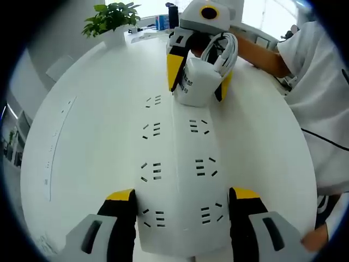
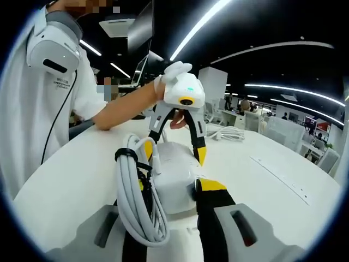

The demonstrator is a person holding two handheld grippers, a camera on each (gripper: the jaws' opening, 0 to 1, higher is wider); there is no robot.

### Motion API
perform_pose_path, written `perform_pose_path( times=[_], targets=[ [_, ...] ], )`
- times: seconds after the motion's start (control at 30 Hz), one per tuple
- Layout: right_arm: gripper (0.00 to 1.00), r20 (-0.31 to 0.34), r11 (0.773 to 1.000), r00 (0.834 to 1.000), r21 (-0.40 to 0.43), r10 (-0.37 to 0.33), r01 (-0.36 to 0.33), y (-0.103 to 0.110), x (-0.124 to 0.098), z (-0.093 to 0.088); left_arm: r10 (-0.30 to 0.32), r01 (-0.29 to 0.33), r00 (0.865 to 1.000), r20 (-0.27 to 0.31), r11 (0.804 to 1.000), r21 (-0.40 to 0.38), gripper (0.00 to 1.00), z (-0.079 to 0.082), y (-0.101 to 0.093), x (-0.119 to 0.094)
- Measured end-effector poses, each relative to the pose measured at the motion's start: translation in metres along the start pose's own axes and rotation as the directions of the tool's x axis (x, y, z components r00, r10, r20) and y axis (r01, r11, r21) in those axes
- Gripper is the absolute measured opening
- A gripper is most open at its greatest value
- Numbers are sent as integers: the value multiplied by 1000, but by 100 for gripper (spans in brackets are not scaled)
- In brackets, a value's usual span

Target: Straighten the power strip on the desk, plug the charger into it

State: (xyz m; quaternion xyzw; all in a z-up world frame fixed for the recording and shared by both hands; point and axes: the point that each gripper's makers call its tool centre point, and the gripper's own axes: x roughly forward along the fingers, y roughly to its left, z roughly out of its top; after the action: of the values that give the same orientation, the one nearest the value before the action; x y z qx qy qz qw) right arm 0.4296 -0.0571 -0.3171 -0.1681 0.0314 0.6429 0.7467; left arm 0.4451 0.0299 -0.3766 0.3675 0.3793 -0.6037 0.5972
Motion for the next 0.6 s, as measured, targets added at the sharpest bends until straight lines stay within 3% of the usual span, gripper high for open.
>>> perform_pose_path(
  times=[0.37,0.6],
  targets=[
    [31,-36,1000,999,20,-15,15,0,-3,-1,1,-1,1000,-4,1000,-2,70,0,2,0],
    [40,-58,996,995,36,-79,81,-3,-12,2,3,-3,1000,-5,1000,-6,70,1,5,0]
  ],
)
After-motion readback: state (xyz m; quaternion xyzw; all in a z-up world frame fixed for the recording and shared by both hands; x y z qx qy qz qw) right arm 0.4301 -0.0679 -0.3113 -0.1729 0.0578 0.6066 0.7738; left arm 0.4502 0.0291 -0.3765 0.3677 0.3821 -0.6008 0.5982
